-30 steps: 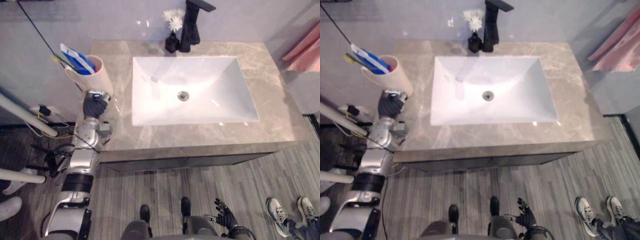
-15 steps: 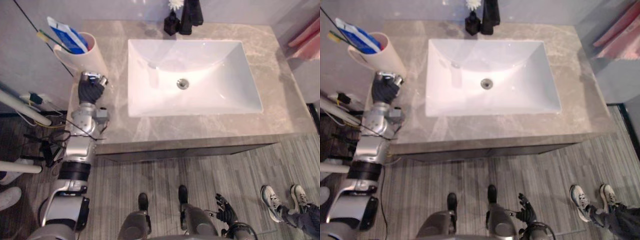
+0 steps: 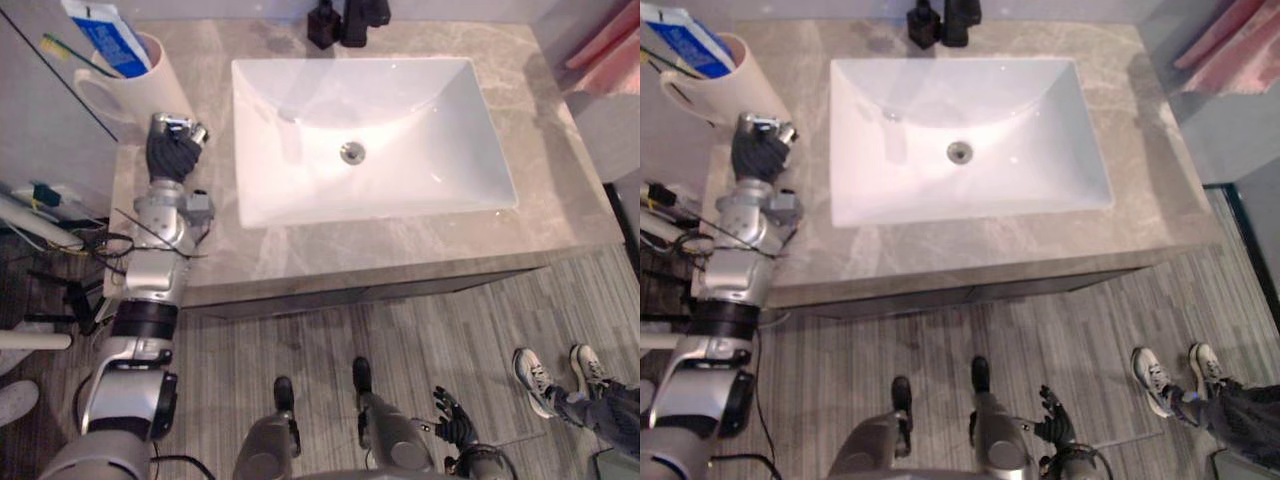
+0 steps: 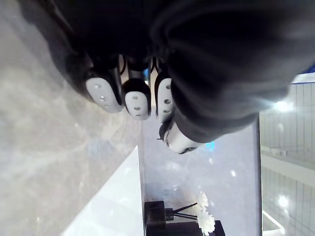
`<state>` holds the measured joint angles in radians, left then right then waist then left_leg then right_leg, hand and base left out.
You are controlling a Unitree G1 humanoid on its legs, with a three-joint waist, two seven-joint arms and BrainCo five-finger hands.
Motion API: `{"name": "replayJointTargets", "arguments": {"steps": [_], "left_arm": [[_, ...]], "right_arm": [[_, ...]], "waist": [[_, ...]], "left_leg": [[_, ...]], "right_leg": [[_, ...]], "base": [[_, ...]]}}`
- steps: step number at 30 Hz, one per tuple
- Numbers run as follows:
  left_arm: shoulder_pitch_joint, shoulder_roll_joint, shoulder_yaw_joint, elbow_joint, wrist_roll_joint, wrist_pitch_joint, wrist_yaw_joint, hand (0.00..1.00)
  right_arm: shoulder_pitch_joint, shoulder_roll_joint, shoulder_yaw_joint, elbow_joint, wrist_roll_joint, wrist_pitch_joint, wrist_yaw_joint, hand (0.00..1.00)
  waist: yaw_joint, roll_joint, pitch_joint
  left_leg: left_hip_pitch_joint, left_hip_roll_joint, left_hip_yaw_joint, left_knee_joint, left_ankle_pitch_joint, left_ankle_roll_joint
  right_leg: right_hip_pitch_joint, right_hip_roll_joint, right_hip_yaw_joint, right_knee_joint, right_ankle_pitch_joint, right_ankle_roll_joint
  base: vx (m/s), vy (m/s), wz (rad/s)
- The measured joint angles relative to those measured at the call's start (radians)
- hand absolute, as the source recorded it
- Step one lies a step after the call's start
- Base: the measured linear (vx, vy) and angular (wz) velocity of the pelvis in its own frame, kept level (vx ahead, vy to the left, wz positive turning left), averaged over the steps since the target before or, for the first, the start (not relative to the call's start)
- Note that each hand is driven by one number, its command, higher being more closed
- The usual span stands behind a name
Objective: Organize washtable
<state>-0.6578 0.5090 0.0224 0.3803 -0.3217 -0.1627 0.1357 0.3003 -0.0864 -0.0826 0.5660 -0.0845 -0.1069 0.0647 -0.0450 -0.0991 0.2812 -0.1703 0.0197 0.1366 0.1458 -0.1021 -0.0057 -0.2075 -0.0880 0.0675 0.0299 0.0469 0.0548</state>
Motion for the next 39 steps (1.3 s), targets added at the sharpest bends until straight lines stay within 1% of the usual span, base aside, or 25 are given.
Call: {"name": "replayJointTargets", "arguments": {"steps": [4,11,13,15,19,21,24,25,26,27,28,29,30,32,33,34,35,38,39], "left_arm": [[-0.02,0.0,-0.019,0.006,0.0,0.0,0.0,1.0],[-0.049,-0.001,-0.019,0.013,0.0,0.0,0.002,1.0],[-0.049,-0.011,-0.019,0.001,0.0,0.0,0.005,1.0],[-0.029,-0.044,-0.02,-0.075,-0.001,-0.001,0.02,1.0],[0.044,-0.096,-0.042,-0.225,-0.014,-0.005,0.02,1.0],[0.109,-0.13,-0.08,-0.323,-0.02,-0.02,0.018,1.0],[0.198,-0.174,-0.117,-0.433,-0.02,-0.022,0.012,1.0],[0.251,-0.199,-0.138,-0.492,-0.02,-0.025,-0.001,1.0],[0.312,-0.228,-0.158,-0.541,-0.02,-0.033,-0.015,1.0],[0.339,-0.242,-0.168,-0.56,-0.02,-0.037,-0.025,1.0],[0.399,-0.267,-0.177,-0.607,-0.021,-0.041,-0.045,1.0],[0.425,-0.273,-0.177,-0.628,-0.021,-0.043,-0.05,1.0],[0.478,-0.279,-0.169,-0.668,-0.022,-0.045,-0.057,1.0],[0.575,-0.292,-0.139,-0.733,-0.042,-0.053,-0.077,1.0],[0.63,-0.303,-0.114,-0.768,-0.05,-0.056,-0.091,1.0],[0.659,-0.307,-0.098,-0.785,-0.06,-0.06,-0.095,1.0],[0.717,-0.312,-0.06,-0.81,-0.065,-0.065,-0.102,1.0],[0.823,-0.327,0.024,-0.818,-0.079,-0.068,-0.116,1.0],[0.876,-0.342,0.049,-0.818,-0.08,-0.067,-0.118,1.0]], "right_arm": [[0.0,0.0,-0.001,-0.001,0.0,0.0,0.0,0.0],[0.001,0.0,-0.001,-0.001,0.002,0.0,0.0,0.0],[0.002,0.001,-0.001,-0.001,0.003,0.0,0.0,0.0],[0.002,0.002,-0.001,-0.001,0.005,0.0,0.0,0.0],[0.002,0.003,0.001,0.0,0.005,0.001,0.001,0.0],[0.002,0.004,0.003,0.0,0.005,0.002,0.002,0.0],[0.013,0.004,0.004,-0.002,0.004,0.002,0.003,0.0],[0.026,0.004,0.004,-0.001,0.004,0.005,0.003,0.0],[0.044,0.004,0.004,-0.001,0.004,0.005,0.004,0.0],[0.053,0.004,0.004,-0.001,0.003,0.006,0.004,0.0],[0.072,0.004,0.005,-0.001,0.0,0.007,0.006,0.0],[0.076,0.004,0.005,-0.001,-0.002,0.007,0.006,0.0],[0.083,0.003,0.005,-0.001,-0.003,0.008,0.007,0.0],[0.085,0.002,0.003,-0.001,-0.003,0.008,0.007,0.0],[0.087,0.001,0.002,-0.001,-0.004,0.008,0.007,0.0],[0.089,0.001,0.002,-0.001,-0.004,0.008,0.007,0.0],[0.09,0.002,0.001,-0.001,-0.004,0.008,0.008,0.0],[0.091,0.002,-0.005,0.0,-0.004,0.008,0.009,0.0],[0.088,0.003,-0.005,0.0,-0.004,0.008,0.008,0.0]], "waist": [[0.002,0.0,0.0],[-0.002,0.0,0.0],[-0.001,0.0,0.0],[-0.002,0.0,0.0],[0.002,0.001,0.0],[0.007,0.004,-0.002],[0.009,0.014,-0.009],[0.013,0.022,-0.014],[0.02,0.036,-0.03],[0.023,0.044,-0.035],[0.034,0.059,-0.055],[0.039,0.064,-0.066],[0.04,0.072,-0.087],[0.044,0.081,-0.116],[0.06,0.085,-0.135],[0.063,0.087,-0.147],[0.064,0.086,-0.177],[0.088,0.083,-0.206],[0.09,0.081,-0.224]], "left_leg": [[-0.009,-0.001,-0.002,0.014,-0.007,0.003],[-0.024,-0.001,-0.005,0.046,-0.021,0.006],[-0.024,-0.001,-0.01,0.048,-0.021,0.006],[-0.021,-0.002,-0.025,0.05,-0.021,0.007],[0.006,-0.002,-0.046,0.045,-0.021,0.006],[0.021,-0.003,-0.061,0.044,-0.02,0.006],[0.037,-0.005,-0.082,0.041,-0.02,0.006],[0.048,-0.01,-0.095,0.033,-0.019,0.005],[0.057,-0.015,-0.108,0.028,-0.019,0.005],[0.065,-0.017,-0.114,0.026,-0.019,0.005],[0.083,-0.018,-0.123,0.018,-0.019,0.004],[0.082,-0.019,-0.128,0.012,-0.018,0.002],[0.1,-0.02,-0.135,-0.002,-0.016,0.0],[0.129,-0.019,-0.141,-0.015,-0.016,-0.001],[0.148,-0.017,-0.144,-0.024,-0.016,-0.002],[0.153,-0.017,-0.148,-0.027,-0.016,-0.003],[0.153,-0.018,-0.159,-0.027,-0.016,-0.003],[0.187,-0.019,-0.166,-0.028,-0.018,-0.007],[0.185,-0.022,-0.178,-0.029,-0.019,-0.007]], "right_leg": [[0.0,-0.002,-0.001,-0.001,0.002,0.001],[0.0,-0.003,-0.002,-0.001,0.004,0.004],[0.003,-0.004,-0.002,0.0,0.004,0.004],[0.015,-0.004,-0.005,0.0,0.004,0.004],[0.049,-0.003,-0.01,0.0,0.003,0.004],[0.07,-0.004,-0.015,0.002,-0.001,0.003],[0.091,-0.011,-0.036,0.013,-0.02,0.007],[0.101,-0.018,-0.046,0.027,-0.039,0.015],[0.107,-0.022,-0.059,0.045,-0.058,0.019],[0.114,-0.024,-0.068,0.052,-0.067,0.02],[0.126,-0.027,-0.08,0.071,-0.087,0.024],[0.132,-0.029,-0.088,0.076,-0.095,0.025],[0.144,-0.032,-0.103,0.087,-0.11,0.024],[0.17,-0.035,-0.125,0.095,-0.128,0.027],[0.183,-0.035,-0.131,0.101,-0.138,0.022],[0.186,-0.036,-0.137,0.107,-0.144,0.023],[0.189,-0.039,-0.15,0.115,-0.154,0.023],[0.224,-0.047,-0.16,0.12,-0.168,0.022],[0.23,-0.051,-0.177,0.122,-0.172,0.023]], "base": [[0.0,0.0,0.0],[0.0,0.0,0.01],[-0.02,0.001,0.08],[-0.02,0.002,0.17],[0.0,0.007,0.18],[-0.01,0.011,0.18],[0.0,-0.007,0.25],[0.01,-0.027,0.36],[0.03,-0.029,0.38],[0.05,-0.029,0.36],[0.05,-0.032,0.28],[0.01,-0.044,0.34],[0.01,-0.04,0.25],[0.05,-0.045,0.23],[0.07,-0.049,0.17],[0.07,-0.053,0.21],[0.08,-0.031,0.24],[0.04,-0.011,0.17],[-0.01,-0.018,0.24]]}}
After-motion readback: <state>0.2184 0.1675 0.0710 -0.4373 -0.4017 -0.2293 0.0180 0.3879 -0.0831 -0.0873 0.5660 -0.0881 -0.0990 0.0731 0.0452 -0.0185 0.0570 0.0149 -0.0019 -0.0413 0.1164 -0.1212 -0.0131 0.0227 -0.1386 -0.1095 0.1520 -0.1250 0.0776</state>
